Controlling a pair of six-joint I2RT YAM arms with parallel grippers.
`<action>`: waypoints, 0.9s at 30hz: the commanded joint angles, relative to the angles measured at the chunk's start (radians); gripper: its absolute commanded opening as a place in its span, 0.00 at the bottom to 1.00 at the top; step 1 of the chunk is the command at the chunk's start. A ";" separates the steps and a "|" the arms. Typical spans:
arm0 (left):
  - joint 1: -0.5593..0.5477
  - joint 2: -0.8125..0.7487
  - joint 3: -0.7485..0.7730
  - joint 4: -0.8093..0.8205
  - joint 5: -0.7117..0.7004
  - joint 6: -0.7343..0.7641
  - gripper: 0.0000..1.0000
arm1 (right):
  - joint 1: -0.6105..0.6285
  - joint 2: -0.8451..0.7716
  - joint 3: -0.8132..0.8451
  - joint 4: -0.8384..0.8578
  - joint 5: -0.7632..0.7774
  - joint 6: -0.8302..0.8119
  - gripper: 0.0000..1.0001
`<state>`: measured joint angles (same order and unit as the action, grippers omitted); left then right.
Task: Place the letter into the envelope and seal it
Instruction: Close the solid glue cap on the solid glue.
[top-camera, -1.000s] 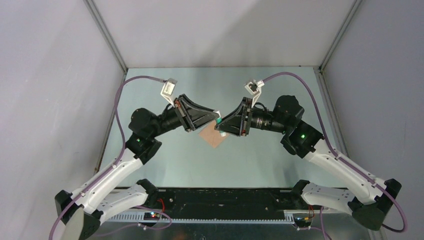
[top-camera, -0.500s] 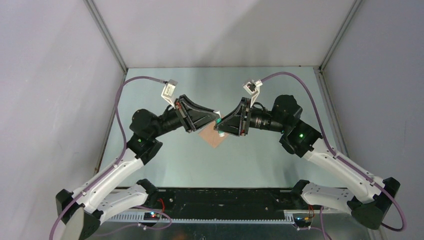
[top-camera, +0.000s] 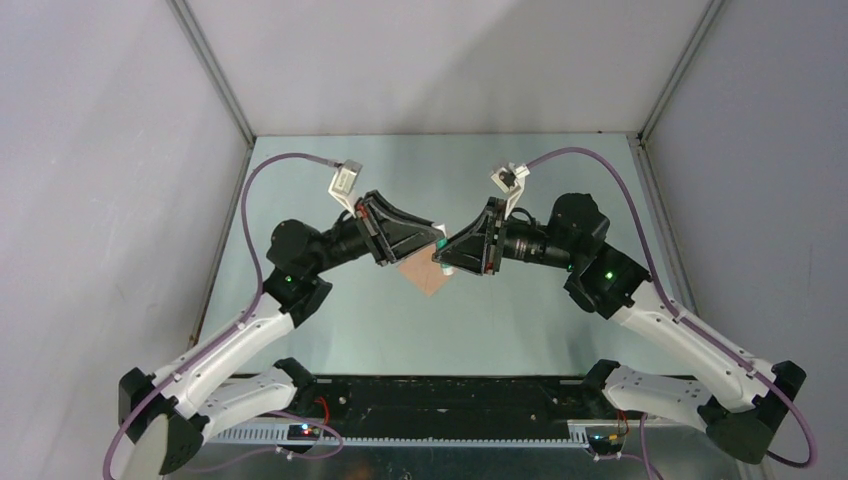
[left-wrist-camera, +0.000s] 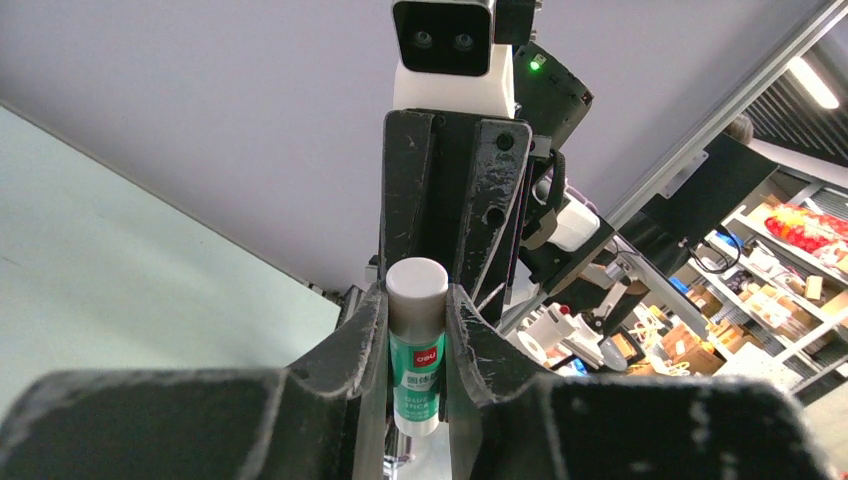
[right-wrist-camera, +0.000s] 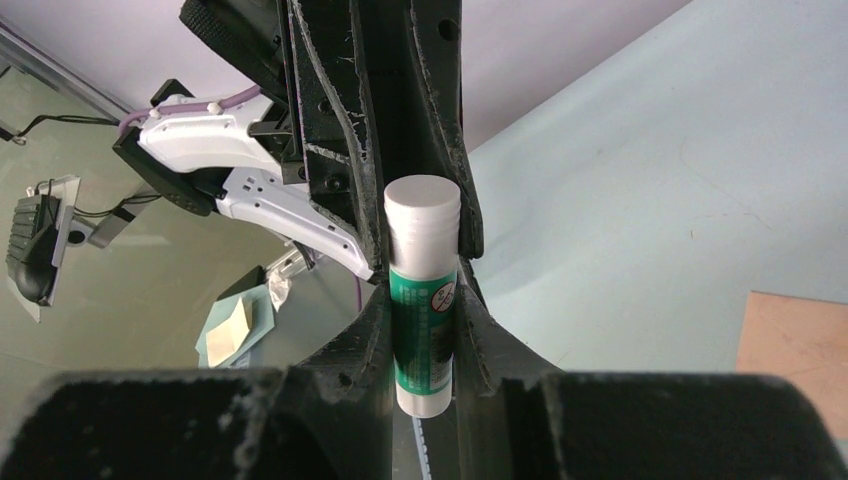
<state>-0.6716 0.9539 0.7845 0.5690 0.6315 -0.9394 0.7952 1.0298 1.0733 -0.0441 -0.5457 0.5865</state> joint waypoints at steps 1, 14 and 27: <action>-0.078 0.023 -0.074 -0.120 0.274 -0.052 0.00 | -0.028 -0.029 0.024 0.261 0.207 -0.027 0.00; -0.077 0.034 0.016 -0.297 0.265 0.043 0.24 | -0.031 -0.044 0.021 0.234 0.194 -0.034 0.00; -0.075 0.020 0.022 -0.274 0.290 0.014 0.63 | -0.038 -0.057 0.021 0.207 0.209 -0.042 0.00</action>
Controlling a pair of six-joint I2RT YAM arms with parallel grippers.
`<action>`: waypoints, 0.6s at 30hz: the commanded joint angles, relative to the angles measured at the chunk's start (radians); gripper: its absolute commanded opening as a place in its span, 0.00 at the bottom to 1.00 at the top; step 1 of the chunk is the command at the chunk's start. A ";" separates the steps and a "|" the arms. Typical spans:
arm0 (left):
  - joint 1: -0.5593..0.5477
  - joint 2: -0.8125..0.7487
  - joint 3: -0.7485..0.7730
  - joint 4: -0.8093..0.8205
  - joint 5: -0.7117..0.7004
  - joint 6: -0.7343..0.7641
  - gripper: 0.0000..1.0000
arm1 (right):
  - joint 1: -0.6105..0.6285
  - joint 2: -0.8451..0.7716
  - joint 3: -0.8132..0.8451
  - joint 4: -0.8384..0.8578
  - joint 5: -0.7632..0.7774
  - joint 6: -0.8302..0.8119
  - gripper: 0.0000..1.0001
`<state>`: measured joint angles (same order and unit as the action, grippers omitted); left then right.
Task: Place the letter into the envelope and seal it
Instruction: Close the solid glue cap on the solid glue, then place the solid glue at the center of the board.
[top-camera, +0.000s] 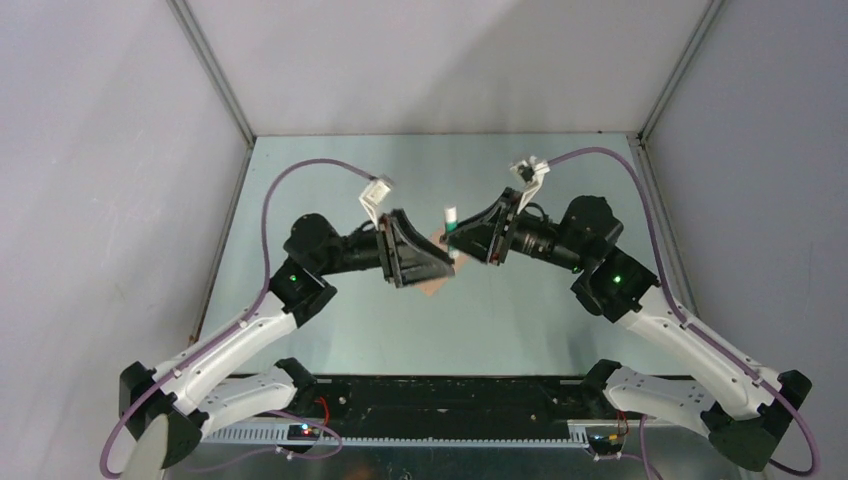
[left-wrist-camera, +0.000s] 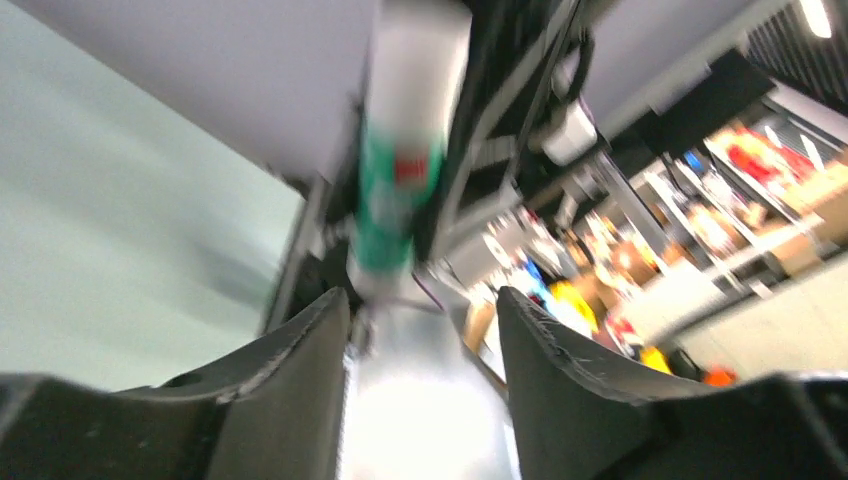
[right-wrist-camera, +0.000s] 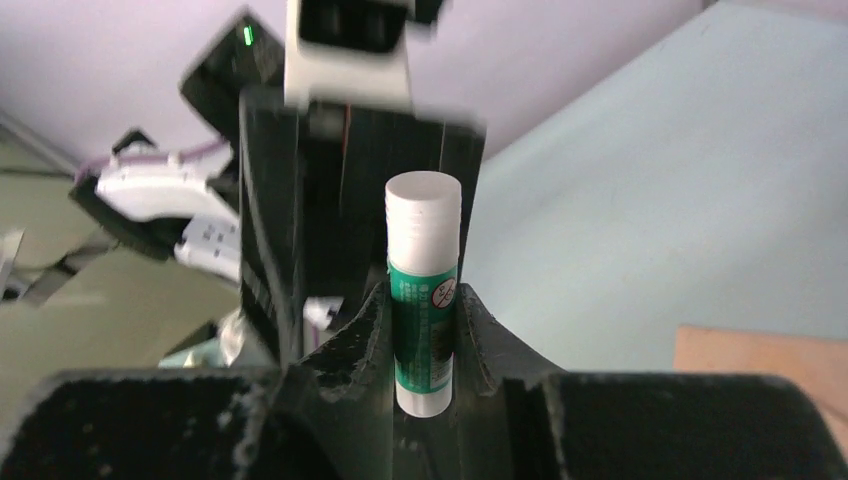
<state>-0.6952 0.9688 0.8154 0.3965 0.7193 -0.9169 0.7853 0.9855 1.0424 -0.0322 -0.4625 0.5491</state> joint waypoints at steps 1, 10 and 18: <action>-0.051 0.000 -0.010 -0.101 0.205 -0.011 0.72 | -0.029 -0.013 0.052 0.194 0.131 -0.005 0.00; -0.046 -0.057 0.024 -0.226 0.215 0.052 0.99 | -0.111 -0.041 0.053 0.057 0.224 -0.003 0.00; 0.074 -0.103 0.119 -0.546 0.065 0.198 1.00 | -0.227 -0.010 0.082 -0.430 0.535 -0.017 0.00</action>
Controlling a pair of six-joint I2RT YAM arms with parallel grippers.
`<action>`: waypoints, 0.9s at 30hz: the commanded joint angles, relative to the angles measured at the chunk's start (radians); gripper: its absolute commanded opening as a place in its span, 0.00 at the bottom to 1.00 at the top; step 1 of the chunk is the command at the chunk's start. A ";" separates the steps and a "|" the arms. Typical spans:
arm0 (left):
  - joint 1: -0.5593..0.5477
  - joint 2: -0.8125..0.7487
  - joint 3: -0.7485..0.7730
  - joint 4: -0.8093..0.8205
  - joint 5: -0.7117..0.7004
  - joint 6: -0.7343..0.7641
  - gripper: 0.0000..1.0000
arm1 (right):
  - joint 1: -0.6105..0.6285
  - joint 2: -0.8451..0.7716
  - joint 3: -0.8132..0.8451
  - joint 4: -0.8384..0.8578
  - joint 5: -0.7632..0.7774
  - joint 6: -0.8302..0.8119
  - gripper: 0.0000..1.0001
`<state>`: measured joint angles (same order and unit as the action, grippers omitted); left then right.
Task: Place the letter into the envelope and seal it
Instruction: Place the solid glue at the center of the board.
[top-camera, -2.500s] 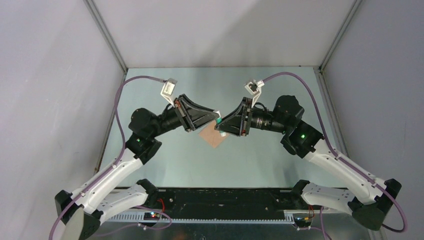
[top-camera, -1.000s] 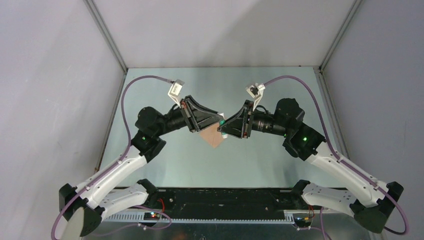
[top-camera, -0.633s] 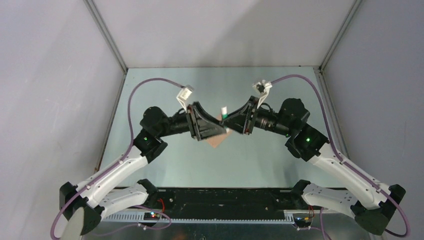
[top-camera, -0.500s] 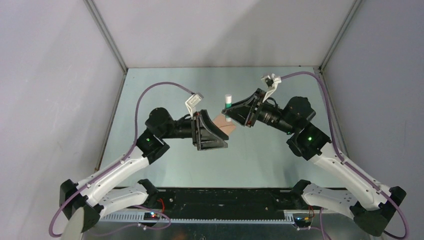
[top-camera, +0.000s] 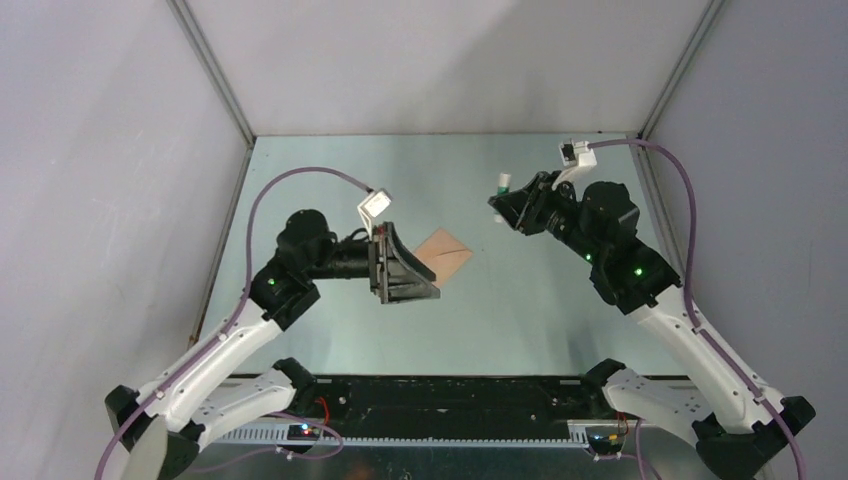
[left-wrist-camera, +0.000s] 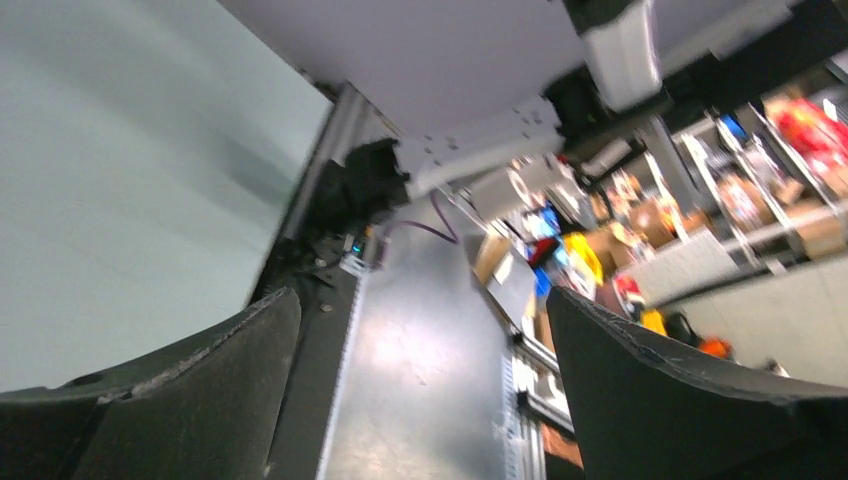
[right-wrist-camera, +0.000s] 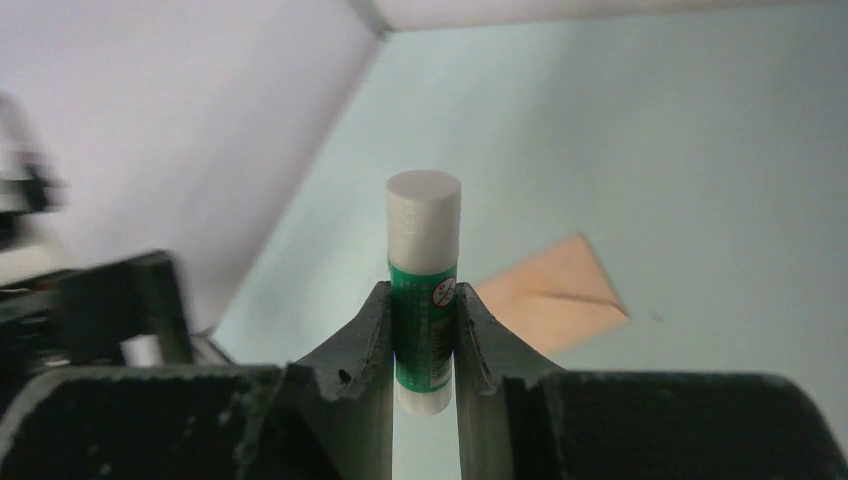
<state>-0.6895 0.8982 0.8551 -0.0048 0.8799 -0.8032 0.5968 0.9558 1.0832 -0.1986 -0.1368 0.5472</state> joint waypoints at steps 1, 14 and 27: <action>0.094 -0.034 0.090 -0.182 -0.143 0.091 1.00 | -0.048 0.028 0.042 -0.326 0.234 -0.023 0.00; 0.128 0.039 0.203 -0.493 -0.519 0.179 1.00 | -0.143 0.280 -0.071 -0.331 0.315 -0.133 0.00; 0.129 0.030 0.170 -0.480 -0.521 0.164 1.00 | -0.198 0.538 -0.247 -0.102 0.249 -0.130 0.01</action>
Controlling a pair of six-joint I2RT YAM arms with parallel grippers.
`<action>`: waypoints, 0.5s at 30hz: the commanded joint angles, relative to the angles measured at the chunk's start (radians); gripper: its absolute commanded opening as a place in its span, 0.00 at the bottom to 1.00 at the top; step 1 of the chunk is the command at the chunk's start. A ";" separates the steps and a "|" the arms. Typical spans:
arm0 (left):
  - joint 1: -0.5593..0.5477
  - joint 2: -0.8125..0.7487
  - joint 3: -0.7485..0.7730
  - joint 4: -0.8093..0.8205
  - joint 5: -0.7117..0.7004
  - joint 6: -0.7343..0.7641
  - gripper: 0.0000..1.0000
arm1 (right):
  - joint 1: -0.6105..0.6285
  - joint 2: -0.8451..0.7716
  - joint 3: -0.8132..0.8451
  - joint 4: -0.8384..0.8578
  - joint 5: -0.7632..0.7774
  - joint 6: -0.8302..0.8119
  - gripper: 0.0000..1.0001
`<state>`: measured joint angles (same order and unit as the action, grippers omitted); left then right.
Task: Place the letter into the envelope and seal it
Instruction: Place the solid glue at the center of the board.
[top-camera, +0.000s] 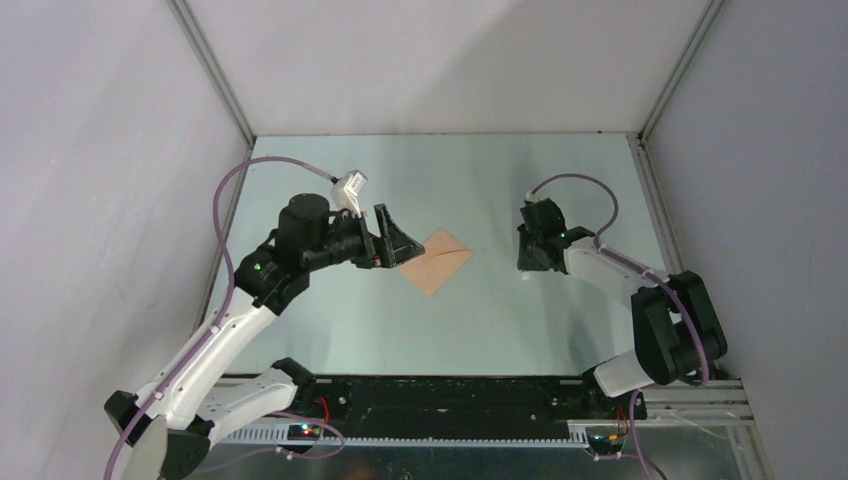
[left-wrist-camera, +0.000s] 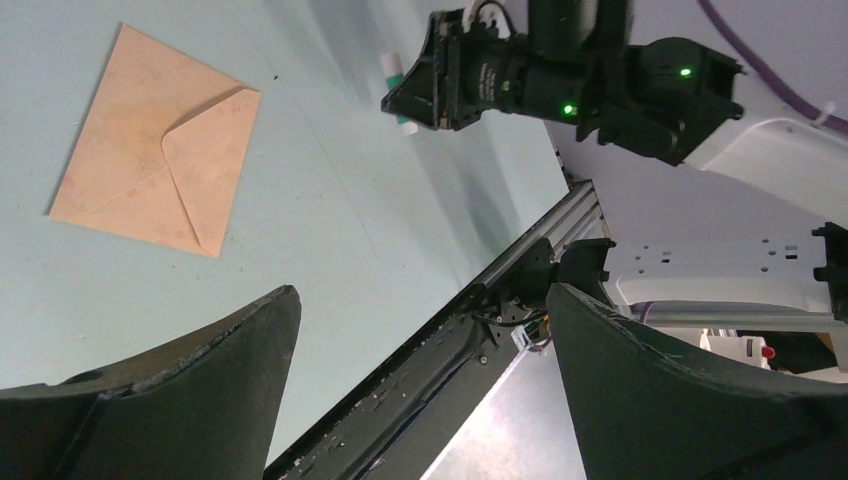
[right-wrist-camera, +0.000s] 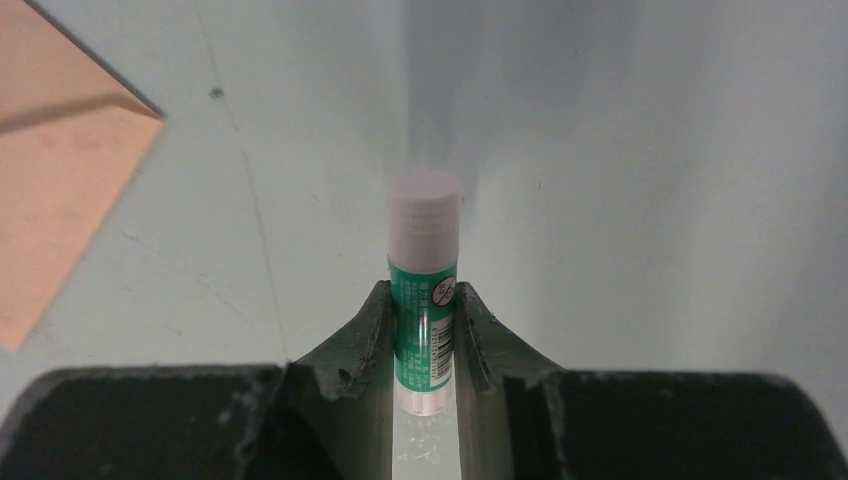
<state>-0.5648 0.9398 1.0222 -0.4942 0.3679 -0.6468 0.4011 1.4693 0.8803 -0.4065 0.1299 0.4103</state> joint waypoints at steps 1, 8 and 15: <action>0.004 -0.006 0.003 0.009 -0.003 0.007 1.00 | -0.003 0.030 -0.052 0.127 -0.019 0.010 0.03; 0.004 0.024 0.001 0.017 0.031 0.007 1.00 | -0.002 0.057 -0.097 0.159 -0.009 0.022 0.17; 0.003 0.048 -0.009 0.042 0.080 -0.004 1.00 | -0.001 0.052 -0.113 0.176 -0.017 0.037 0.41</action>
<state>-0.5644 0.9863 1.0218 -0.4938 0.4049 -0.6479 0.4015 1.5238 0.7719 -0.2817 0.1081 0.4305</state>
